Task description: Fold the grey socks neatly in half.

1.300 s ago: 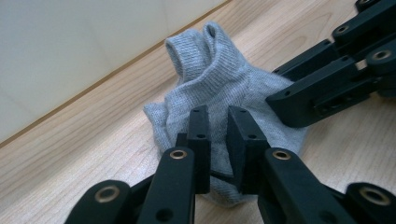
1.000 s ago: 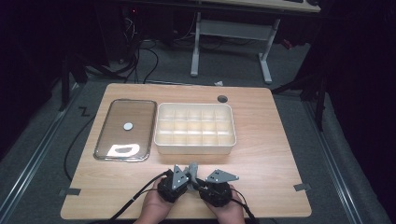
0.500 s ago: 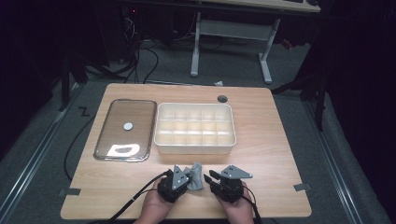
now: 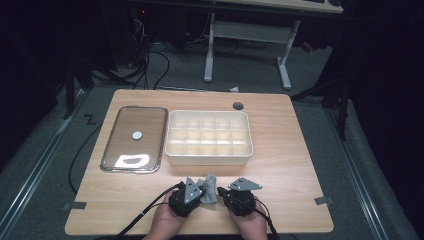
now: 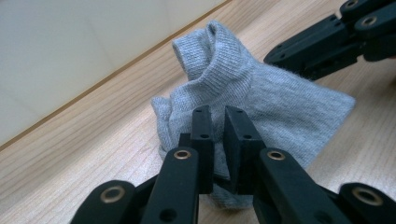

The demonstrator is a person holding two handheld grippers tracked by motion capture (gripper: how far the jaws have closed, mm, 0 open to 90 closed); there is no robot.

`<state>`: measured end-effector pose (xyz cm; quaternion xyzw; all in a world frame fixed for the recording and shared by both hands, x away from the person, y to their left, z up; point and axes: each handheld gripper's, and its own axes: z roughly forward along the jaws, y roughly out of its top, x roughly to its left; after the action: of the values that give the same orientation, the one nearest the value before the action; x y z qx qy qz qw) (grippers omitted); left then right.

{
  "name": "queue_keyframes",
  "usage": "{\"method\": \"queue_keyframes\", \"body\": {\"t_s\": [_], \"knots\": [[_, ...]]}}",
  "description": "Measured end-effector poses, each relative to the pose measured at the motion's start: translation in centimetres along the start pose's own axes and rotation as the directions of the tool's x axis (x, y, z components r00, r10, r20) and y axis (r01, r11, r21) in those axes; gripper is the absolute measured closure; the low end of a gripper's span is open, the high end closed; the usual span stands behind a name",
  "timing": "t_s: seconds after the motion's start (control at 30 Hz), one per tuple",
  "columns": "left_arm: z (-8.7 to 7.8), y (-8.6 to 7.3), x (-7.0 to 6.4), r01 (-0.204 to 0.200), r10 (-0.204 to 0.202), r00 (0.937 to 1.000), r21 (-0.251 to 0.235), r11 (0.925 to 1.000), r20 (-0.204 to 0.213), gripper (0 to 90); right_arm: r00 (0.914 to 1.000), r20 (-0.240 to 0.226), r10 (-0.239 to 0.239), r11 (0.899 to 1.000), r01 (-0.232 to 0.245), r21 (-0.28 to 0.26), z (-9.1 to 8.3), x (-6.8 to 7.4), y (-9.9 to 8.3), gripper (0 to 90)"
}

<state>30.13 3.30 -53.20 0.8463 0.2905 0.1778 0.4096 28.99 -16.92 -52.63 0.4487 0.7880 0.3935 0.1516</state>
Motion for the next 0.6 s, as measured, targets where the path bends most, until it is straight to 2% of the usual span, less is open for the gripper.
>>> {"method": "queue_keyframes", "body": {"t_s": [0.3, 0.47, 0.6], "knots": [[0.0, 0.0, 0.0, 0.002, -0.002, 1.0, -0.001, 1.0, 0.001, 82.4, 0.9998, -0.011, -0.018, 1.0, 0.018, -0.002, 0.5, 0.9, 0.3, 90.0], [0.0, 0.0, -0.2, 0.003, -0.003, 0.9999, -0.001, 1.0, -0.011, 82.5, 0.998, -0.025, -0.058, 0.998, 0.058, -0.018, 0.6, 2.0, 0.7, 90.0], [0.0, 0.1, -0.2, 0.002, -0.002, 0.9999, 0.004, 1.0, -0.015, 82.4, 0.9975, -0.035, -0.062, 0.998, 0.061, -0.026, 0.5, 1.9, 0.7, 90.0]]}}
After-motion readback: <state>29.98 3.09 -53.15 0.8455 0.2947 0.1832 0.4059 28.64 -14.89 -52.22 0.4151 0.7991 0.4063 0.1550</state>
